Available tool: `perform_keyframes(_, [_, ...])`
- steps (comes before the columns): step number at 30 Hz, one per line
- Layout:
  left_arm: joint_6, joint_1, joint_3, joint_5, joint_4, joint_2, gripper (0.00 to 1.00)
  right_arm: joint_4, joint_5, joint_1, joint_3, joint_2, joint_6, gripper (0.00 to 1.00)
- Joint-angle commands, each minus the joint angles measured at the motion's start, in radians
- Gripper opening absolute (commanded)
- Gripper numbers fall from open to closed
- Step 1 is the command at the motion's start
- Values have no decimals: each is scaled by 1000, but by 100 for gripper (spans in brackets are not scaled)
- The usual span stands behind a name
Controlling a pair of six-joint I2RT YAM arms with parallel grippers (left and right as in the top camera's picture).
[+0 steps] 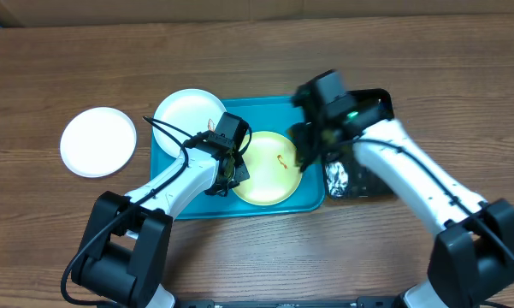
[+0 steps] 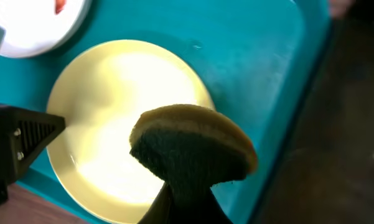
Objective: Clean dirty plates on tray and stack at the side
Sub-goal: 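Scrub the sauce on the yellow plate with the held sponge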
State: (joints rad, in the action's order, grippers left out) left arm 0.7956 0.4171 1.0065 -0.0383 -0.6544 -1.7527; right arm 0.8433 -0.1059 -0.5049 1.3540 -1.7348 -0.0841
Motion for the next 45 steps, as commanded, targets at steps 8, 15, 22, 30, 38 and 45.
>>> perform_keyframes(8, [13, -3, -9, -24, -11, -9, 4, -80, 428, -178, -7, -167, -47, 4])
perform_keyframes(15, [13, -3, -9, -24, -13, -9, 4, -93, 460, -186, -7, -221, -47, 4])
perform_keyframes(22, [13, -3, -9, -24, -14, -9, 4, -131, 460, -186, -7, -277, -53, 4])
perform_keyframes(30, [12, -3, -9, -24, -15, -9, 5, -169, 332, -186, -7, -336, -73, 4])
perform_keyframes(38, [8, -3, -9, -24, -15, -9, 4, -158, 215, -186, -7, -349, -133, 4])
perform_keyframes(45, [-7, -3, -9, -24, -14, -9, 4, -158, 77, -185, -7, -349, -133, 4])
